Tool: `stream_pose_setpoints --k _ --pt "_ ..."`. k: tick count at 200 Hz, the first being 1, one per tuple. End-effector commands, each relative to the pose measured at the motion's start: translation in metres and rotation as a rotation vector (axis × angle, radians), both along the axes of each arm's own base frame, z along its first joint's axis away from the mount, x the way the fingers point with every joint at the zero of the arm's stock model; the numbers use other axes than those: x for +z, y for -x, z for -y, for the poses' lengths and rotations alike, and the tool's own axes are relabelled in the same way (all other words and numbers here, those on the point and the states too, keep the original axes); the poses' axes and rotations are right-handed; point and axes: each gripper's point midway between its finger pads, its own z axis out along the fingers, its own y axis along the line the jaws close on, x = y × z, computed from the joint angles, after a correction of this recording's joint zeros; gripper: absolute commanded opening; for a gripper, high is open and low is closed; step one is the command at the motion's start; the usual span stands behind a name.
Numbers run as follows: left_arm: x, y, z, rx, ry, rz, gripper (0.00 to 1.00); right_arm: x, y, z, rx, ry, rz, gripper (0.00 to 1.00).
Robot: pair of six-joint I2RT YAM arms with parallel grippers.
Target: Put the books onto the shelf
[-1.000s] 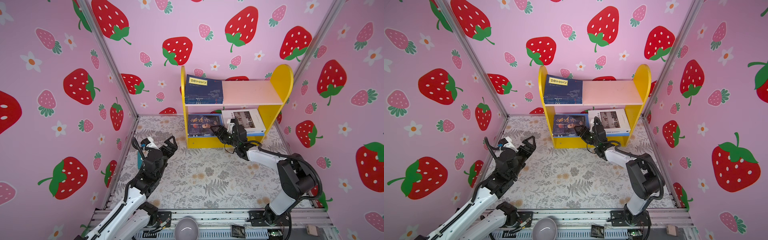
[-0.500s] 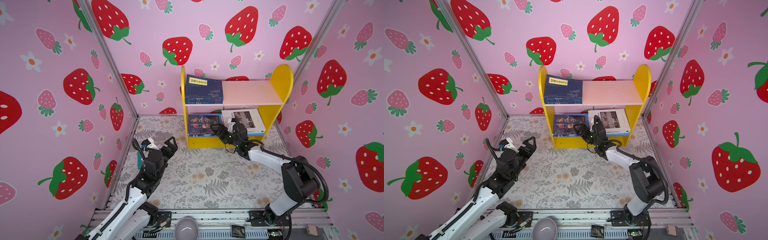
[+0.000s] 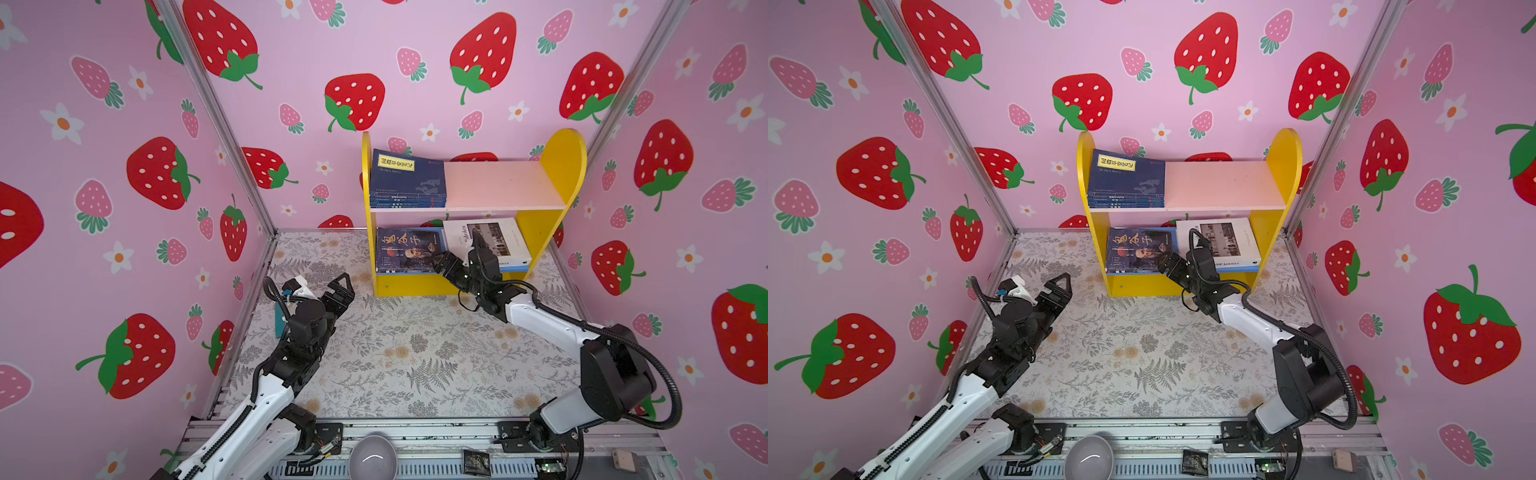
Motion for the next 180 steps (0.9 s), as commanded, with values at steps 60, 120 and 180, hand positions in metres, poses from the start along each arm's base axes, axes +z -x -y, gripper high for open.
stream_pose_setpoints --k 60,120,180 --pt "0.015 0.004 -0.029 0.042 -0.38 -0.087 0.99 0.071 0.038 0.116 -0.204 0.552 0.381 1.0" --pt "-0.022 -0.023 -0.059 0.158 -0.876 -0.16 0.99 0.035 0.071 0.247 -0.668 0.962 0.272 1.0" --pt "-0.101 -0.044 -0.084 0.129 -1.093 -0.288 0.99 -0.046 0.058 0.275 -0.632 1.002 0.156 1.0"
